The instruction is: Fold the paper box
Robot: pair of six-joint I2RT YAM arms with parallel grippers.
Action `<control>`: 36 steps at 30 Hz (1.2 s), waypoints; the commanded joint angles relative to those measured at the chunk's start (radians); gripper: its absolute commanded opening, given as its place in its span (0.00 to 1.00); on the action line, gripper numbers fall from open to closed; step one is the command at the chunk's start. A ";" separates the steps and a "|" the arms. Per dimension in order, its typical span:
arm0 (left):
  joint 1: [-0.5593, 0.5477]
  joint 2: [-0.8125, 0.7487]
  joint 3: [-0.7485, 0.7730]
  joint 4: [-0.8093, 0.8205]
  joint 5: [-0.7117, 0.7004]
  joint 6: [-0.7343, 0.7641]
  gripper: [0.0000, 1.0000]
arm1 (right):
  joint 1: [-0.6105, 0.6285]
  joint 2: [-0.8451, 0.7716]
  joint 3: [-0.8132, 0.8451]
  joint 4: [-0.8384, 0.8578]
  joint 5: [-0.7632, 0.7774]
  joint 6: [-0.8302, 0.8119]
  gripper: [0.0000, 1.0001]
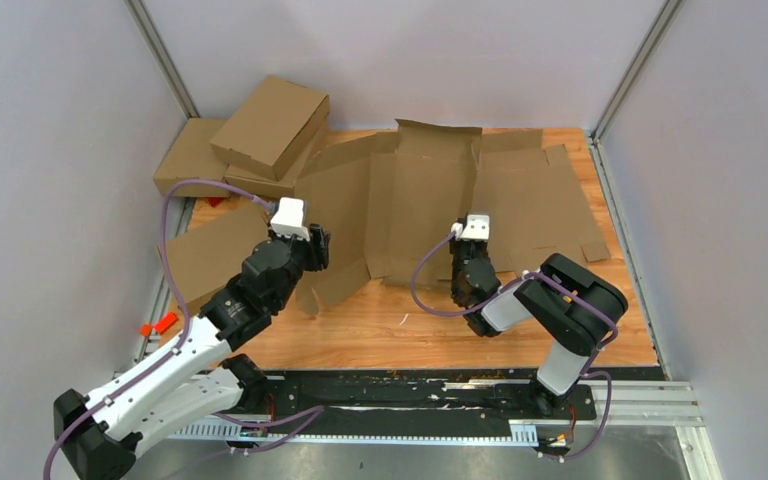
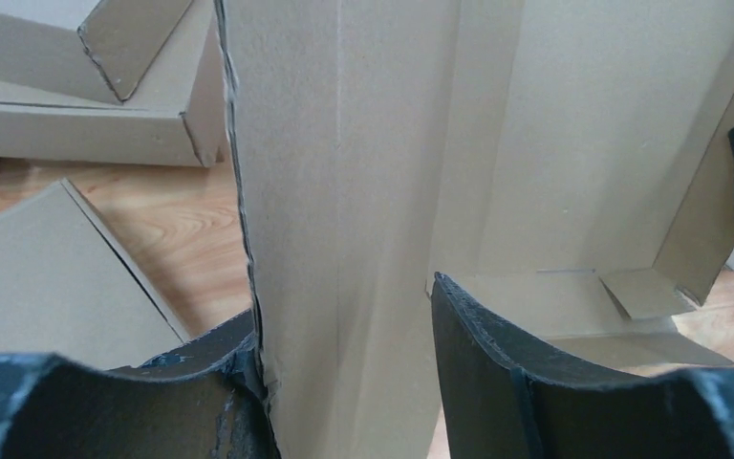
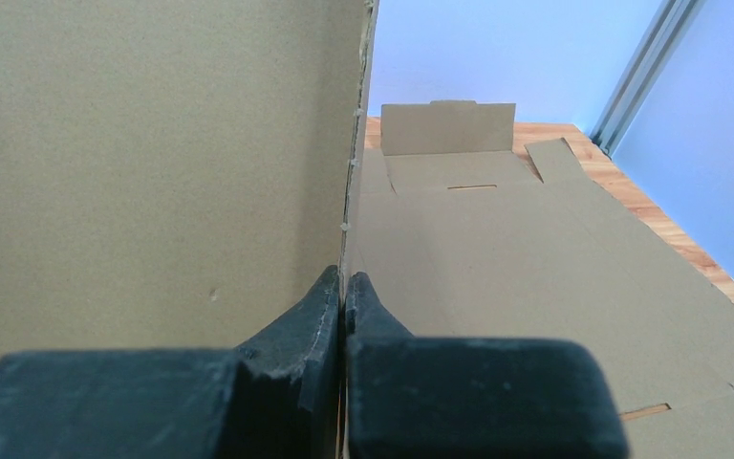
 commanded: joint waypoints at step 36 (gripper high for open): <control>0.000 -0.105 0.012 0.158 0.218 0.130 0.00 | -0.222 -0.508 0.264 -1.155 -0.362 0.448 0.57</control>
